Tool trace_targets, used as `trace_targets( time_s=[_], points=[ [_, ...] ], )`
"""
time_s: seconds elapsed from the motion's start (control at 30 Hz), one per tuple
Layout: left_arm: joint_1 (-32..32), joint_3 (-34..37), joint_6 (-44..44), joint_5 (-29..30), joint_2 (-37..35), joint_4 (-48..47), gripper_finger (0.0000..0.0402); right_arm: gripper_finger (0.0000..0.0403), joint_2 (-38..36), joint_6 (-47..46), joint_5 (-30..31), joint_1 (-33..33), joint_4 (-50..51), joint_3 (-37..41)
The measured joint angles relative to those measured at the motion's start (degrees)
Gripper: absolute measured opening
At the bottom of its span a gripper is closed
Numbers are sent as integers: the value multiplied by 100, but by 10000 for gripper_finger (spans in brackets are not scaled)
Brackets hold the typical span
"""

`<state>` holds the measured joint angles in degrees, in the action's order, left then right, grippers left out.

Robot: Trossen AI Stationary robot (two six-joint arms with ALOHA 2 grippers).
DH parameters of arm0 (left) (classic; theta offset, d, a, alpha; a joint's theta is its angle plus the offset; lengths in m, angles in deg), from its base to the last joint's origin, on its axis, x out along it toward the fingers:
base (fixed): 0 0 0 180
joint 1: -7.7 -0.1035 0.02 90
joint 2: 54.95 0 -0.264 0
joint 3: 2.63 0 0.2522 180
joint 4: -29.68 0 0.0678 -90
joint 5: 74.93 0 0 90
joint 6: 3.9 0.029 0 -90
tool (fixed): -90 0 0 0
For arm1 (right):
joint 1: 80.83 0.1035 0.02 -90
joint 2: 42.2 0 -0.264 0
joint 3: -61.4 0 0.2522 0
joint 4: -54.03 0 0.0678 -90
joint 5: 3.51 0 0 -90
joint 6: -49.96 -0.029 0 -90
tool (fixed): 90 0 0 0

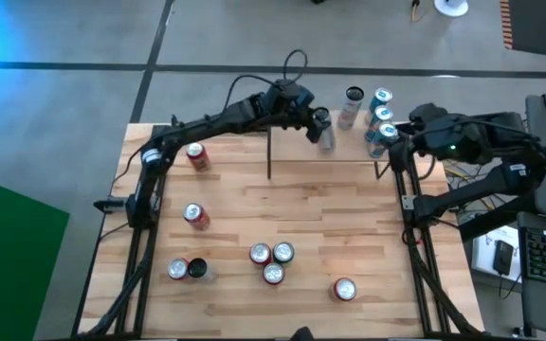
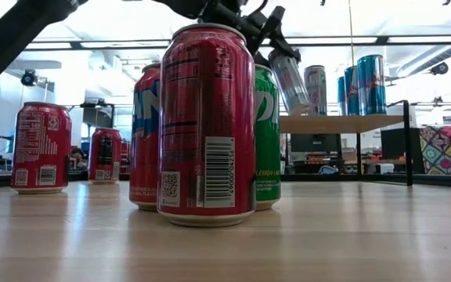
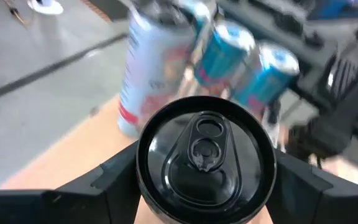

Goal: Place canned beverage on shelf
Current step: Put the top white-pink soda can on the shelf aligned with the other white-pink soda can

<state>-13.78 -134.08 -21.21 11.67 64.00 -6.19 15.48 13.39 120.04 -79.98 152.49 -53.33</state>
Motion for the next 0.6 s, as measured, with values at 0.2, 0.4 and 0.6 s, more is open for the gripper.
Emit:
trace_targets(
  time_s=[0.2,0.4,0.6],
  points=[
    [20,-292,105,140,49,-28,251,286,-197,10,101,0,3,2],
    [14,-572,443,577,85,-337,251,286,-203,43,124,0,4,57],
    [31,-566,478,723,84,-324,251,286,-89,29,264,0,-21,309]
  ],
)
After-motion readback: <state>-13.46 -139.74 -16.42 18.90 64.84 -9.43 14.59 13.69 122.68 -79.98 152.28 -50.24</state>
